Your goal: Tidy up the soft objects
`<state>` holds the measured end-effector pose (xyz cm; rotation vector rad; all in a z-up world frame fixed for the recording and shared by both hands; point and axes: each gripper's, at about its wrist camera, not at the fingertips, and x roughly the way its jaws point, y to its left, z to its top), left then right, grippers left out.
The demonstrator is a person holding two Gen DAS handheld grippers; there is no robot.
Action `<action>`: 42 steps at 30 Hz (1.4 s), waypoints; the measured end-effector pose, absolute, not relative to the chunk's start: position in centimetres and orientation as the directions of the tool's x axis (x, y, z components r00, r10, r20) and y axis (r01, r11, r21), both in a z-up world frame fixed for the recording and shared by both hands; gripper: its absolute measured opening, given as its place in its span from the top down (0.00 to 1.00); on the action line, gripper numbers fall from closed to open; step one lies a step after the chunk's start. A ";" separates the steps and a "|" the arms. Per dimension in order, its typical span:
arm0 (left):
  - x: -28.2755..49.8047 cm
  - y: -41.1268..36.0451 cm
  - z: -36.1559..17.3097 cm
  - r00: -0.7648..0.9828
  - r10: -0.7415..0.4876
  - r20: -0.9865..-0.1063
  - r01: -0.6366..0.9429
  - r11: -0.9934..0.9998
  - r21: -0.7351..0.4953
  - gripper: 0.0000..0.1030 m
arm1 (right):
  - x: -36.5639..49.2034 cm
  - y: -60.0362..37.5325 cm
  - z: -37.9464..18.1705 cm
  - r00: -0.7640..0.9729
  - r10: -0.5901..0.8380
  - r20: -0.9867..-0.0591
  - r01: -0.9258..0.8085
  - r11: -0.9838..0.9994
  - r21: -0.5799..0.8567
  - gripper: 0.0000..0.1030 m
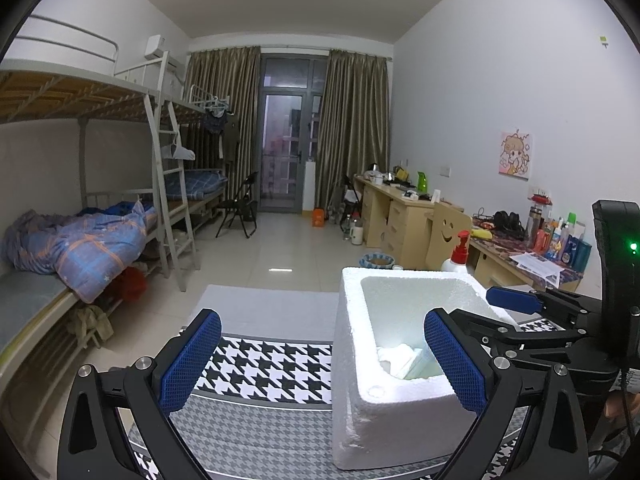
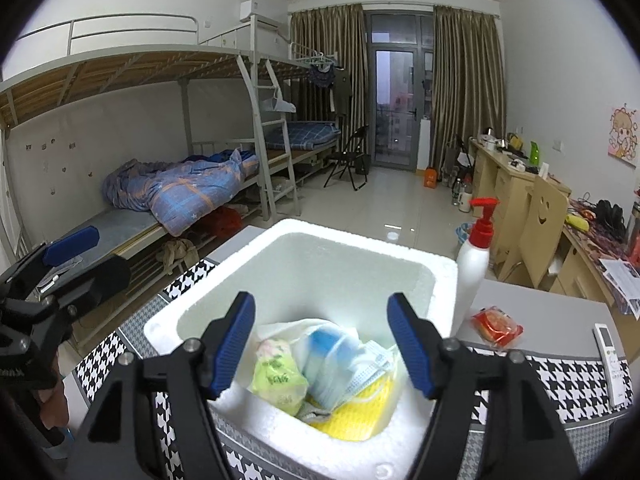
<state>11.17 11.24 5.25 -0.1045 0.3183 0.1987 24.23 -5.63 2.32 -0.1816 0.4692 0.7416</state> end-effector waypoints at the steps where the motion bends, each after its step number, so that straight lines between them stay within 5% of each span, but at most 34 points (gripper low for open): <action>1: 11.2 11.2 5.3 0.931 0.178 -0.320 -0.211 0.975 -0.070 0.01 | 24.1 -5.7 2.3 0.640 0.607 -0.471 -0.686 0.728 0.006 0.29; 12: 10.9 10.4 5.4 0.933 0.169 -0.317 -0.199 0.978 -0.063 0.01 | 23.1 -7.3 2.9 0.663 0.602 -0.445 -0.670 0.743 0.007 0.28; 22: 10.1 8.2 6.1 0.938 0.155 -0.310 -0.180 0.982 -0.054 0.01 | 21.8 -10.1 3.7 0.706 0.593 -0.388 -0.634 0.773 0.029 0.04; 42: 8.2 4.3 6.8 0.947 0.148 -0.285 -0.161 0.987 -0.020 0.01 | 18.9 -13.9 4.2 0.764 0.564 -0.314 -0.591 0.806 0.009 0.02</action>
